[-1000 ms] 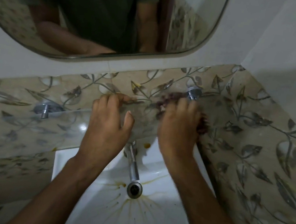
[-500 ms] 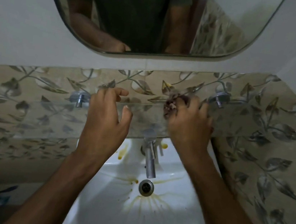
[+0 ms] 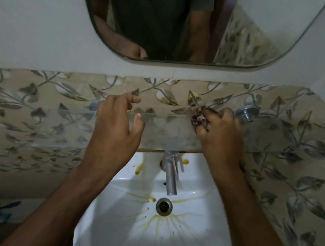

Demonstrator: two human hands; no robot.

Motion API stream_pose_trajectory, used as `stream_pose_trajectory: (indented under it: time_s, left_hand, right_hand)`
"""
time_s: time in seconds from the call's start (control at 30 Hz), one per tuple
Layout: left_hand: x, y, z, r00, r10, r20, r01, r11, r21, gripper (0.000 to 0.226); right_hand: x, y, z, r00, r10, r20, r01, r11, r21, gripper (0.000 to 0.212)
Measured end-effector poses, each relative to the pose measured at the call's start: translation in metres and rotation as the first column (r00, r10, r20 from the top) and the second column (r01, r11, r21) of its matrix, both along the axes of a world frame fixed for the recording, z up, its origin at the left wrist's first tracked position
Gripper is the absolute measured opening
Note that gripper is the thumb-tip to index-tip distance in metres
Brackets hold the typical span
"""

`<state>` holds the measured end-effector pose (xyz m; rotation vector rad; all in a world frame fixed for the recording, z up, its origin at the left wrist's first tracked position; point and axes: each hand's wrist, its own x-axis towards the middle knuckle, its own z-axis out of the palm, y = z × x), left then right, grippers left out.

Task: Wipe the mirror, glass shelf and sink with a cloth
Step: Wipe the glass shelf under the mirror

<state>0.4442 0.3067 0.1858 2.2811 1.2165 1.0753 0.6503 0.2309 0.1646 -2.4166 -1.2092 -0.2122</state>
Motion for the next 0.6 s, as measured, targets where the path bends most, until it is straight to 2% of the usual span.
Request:
stream_pose_trajectory:
  time_s: [0.1,0.23,0.33,0.4,0.5,0.53,0.6]
  left_hand:
    - [-0.010,0.000,-0.003,1.000,0.023,-0.010,-0.023,1.000,-0.008,0.033]
    - [-0.021,0.004,-0.005,0.998,0.054,-0.026,-0.054,0.998,-0.026,0.032]
    - [-0.030,0.009,-0.005,0.997,0.075,-0.004,-0.075,0.996,-0.043,0.030]
    - [-0.035,0.011,-0.005,0.996,0.086,0.017,-0.085,0.996,-0.026,0.031]
    - [-0.042,0.013,-0.005,0.995,0.097,0.025,-0.096,0.995,-0.011,0.035]
    - [-0.044,0.014,-0.006,0.995,0.099,0.026,-0.098,0.995,-0.012,0.035]
    - [-0.045,0.013,-0.008,0.995,0.097,0.030,-0.096,0.995,-0.025,0.035]
  right_hand:
    - [-0.024,0.008,-0.002,0.996,0.008,0.085,-0.008,1.000,0.007,0.032]
    - [-0.100,0.030,-0.007,0.963,0.225,0.147,-0.238,0.968,0.079,0.027]
    - [-0.130,0.040,-0.004,0.878,0.473,0.077,-0.479,0.873,0.094,0.023]
    - [-0.119,0.035,0.002,0.849,0.527,-0.039,-0.522,0.848,0.092,0.025]
    - [-0.073,0.021,0.010,0.911,0.384,-0.150,-0.368,0.921,0.125,0.024]
    - [-0.056,0.016,0.014,0.956,0.276,-0.101,-0.267,0.959,0.094,0.022]
    - [-0.032,0.009,0.021,0.984,0.104,0.145,-0.106,0.994,0.002,0.020]
